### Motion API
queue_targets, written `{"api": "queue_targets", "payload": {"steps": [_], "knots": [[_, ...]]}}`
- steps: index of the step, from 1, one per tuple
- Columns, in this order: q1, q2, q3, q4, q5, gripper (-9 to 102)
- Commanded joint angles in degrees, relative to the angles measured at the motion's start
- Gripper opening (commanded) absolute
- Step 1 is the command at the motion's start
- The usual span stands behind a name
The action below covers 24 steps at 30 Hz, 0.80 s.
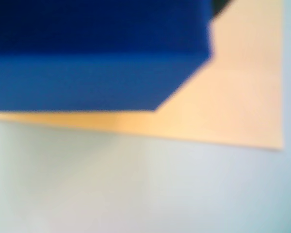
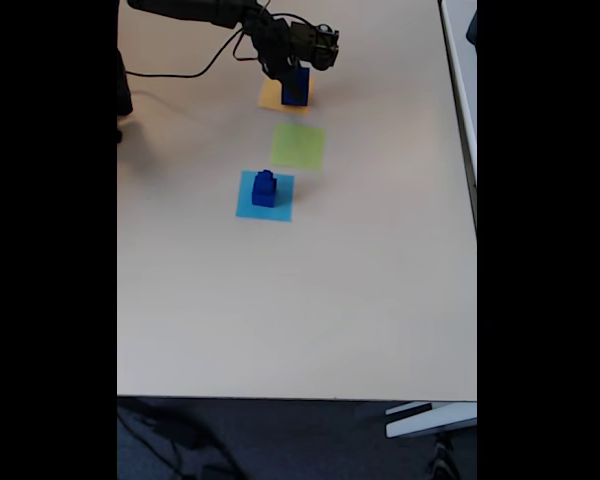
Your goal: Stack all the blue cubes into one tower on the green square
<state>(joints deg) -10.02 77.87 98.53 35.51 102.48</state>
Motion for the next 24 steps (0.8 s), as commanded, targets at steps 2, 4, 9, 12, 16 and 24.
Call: {"api": "queue_targets", "payload": {"steps": [2,4,9,12,16,24], "knots": [[2.37,6.42,-3.96,1.32,-3.16,15],[3.52,6.86,-4.04,1.41,-4.39,15],[7.21,7.12,-5.01,1.85,-8.26,15],[8.96,6.68,-4.92,1.58,-10.02,15],[11.16,6.06,-4.57,0.70,-12.39,15],[13.89,5.45,-3.34,-1.14,-14.15,15]]}}
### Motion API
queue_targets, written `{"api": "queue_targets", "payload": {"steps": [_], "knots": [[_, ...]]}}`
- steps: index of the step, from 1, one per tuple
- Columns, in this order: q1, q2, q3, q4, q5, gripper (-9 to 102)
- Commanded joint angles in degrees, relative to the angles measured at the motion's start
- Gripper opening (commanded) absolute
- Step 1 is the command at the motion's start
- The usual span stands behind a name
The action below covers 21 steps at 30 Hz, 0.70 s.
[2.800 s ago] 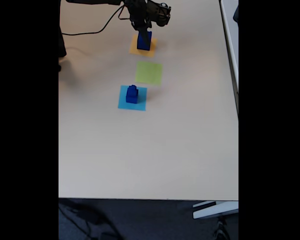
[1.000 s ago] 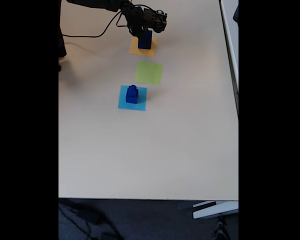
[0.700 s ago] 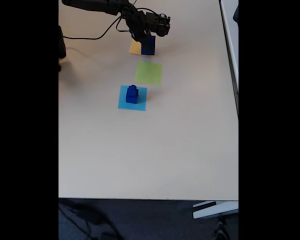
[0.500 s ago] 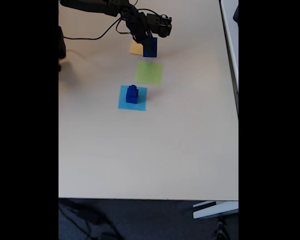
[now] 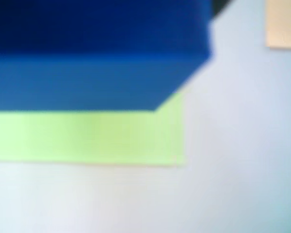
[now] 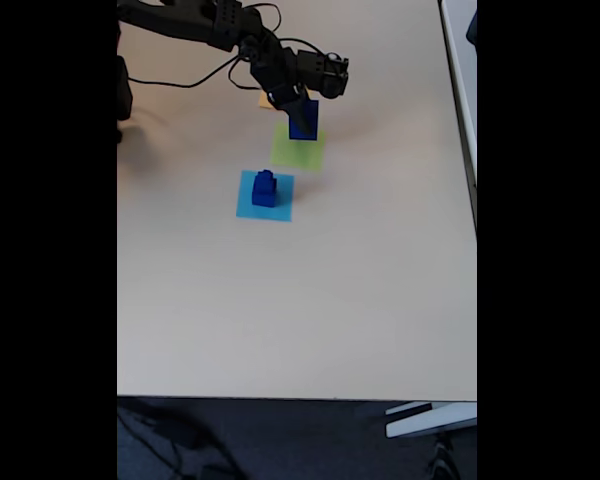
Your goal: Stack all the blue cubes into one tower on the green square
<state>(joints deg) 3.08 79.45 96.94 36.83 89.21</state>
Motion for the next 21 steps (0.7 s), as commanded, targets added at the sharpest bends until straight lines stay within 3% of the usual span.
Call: {"api": "queue_targets", "payload": {"steps": [1,21], "knots": [[1.05,3.60,-1.67,-2.99,-1.14,15],[0.70,2.99,2.55,-4.57,1.49,16]]}}
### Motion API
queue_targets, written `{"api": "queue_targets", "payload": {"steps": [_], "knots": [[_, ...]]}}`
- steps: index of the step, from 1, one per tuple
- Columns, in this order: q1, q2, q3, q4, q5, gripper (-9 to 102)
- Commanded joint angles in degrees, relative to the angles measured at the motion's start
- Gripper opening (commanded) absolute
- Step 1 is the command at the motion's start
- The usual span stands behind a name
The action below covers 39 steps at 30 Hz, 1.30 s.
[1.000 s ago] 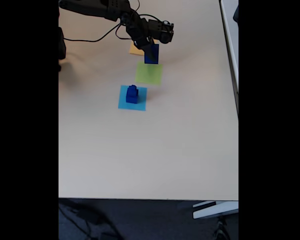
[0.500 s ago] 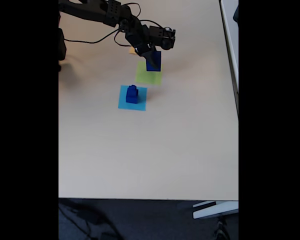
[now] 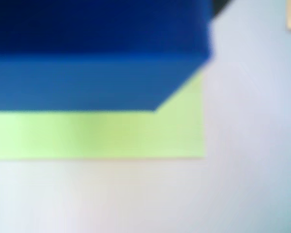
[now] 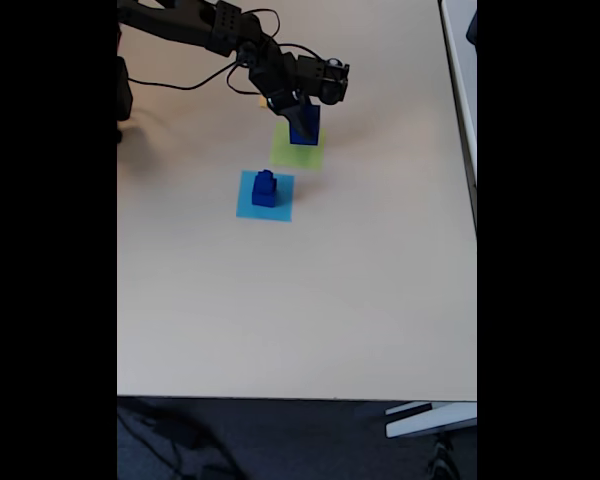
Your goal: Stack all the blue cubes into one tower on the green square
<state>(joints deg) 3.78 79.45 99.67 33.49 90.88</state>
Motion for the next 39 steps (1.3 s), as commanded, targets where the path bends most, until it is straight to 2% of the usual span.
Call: {"api": "queue_targets", "payload": {"steps": [1,18,39], "knots": [[0.18,2.99,0.18,-1.67,-0.53,16],[1.49,1.49,4.04,-8.26,-0.35,18],[0.35,1.41,5.98,-10.46,2.02,18]]}}
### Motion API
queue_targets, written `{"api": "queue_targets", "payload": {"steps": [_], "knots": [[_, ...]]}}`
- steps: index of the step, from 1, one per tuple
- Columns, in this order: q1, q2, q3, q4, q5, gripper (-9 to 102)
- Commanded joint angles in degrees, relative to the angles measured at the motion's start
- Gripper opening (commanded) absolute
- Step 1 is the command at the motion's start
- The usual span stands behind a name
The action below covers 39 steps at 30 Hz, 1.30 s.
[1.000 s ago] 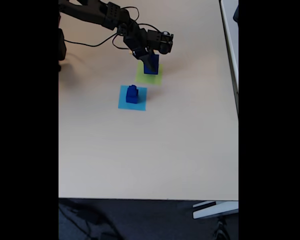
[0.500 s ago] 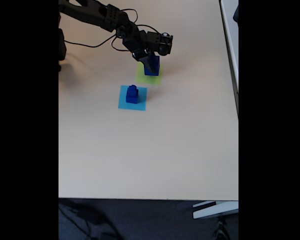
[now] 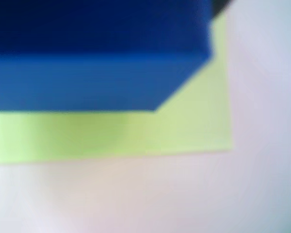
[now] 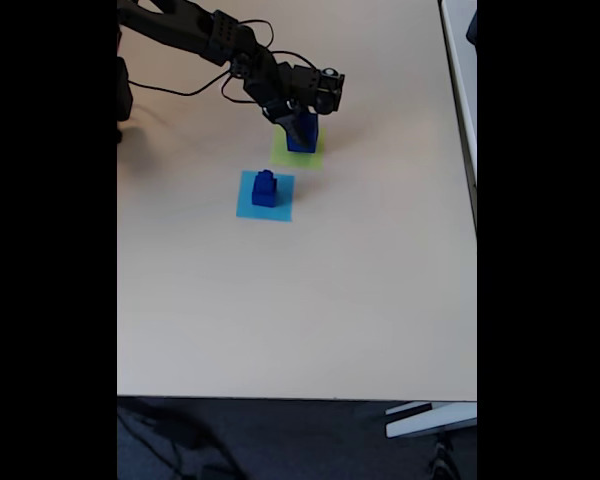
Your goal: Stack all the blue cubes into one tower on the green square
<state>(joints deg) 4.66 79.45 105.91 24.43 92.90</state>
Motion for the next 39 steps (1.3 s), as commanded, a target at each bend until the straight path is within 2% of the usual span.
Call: {"api": "queue_targets", "payload": {"steps": [1,12,22,34,39], "knots": [[-0.53,1.41,-0.26,-1.41,-0.09,18],[-0.88,1.41,0.70,-1.85,0.70,23],[-0.79,1.41,1.23,-3.52,0.00,34],[-1.41,1.93,1.05,-4.48,0.00,35],[-1.41,1.85,1.14,-4.48,0.09,31]]}}
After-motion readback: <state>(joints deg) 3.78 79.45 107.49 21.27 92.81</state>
